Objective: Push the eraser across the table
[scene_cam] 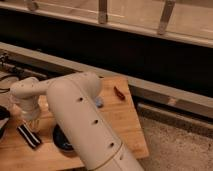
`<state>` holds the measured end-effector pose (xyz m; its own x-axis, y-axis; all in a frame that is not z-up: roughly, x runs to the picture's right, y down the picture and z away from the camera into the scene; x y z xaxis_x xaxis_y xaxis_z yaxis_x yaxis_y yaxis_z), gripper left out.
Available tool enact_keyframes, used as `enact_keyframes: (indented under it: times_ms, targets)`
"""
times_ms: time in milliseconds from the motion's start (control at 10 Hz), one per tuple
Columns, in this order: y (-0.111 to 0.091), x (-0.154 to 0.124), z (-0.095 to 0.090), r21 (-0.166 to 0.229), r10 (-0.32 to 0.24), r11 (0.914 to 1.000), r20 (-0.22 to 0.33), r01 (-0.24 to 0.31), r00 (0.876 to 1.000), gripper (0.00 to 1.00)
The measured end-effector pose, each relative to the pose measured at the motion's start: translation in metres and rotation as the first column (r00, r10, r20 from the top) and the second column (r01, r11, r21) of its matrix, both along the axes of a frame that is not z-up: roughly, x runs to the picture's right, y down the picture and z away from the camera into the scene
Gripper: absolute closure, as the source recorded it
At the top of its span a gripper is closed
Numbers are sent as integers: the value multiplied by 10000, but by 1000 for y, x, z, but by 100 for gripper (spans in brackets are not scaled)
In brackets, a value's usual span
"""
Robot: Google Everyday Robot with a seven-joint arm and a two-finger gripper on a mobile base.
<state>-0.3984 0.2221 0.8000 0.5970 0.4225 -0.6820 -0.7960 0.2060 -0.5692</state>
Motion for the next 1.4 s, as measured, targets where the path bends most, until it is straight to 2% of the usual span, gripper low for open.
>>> enact_keyframes:
  times_ms: [200,700,800,1000,1100,1200,1300,1400]
  targets:
    - [0,-2,0,33,-37,10000,36,37,10000,100]
    - [7,-17,-5,-7,-252,9997,667,253,9975,100]
    - [9,-20,-7,-33,-295,9995,850,299,9959,100]
    - [13,-29,-10,-119,-464,9987,1547,488,9869,100]
    - [14,-27,-11,-63,-542,9984,1489,557,9874,100]
    - [15,-25,-12,-107,-451,9989,1184,467,9919,100]
    - [17,-32,-14,-121,-372,9992,1072,387,9935,100]
    - [20,-40,-16,-102,-455,9988,1268,471,9909,100]
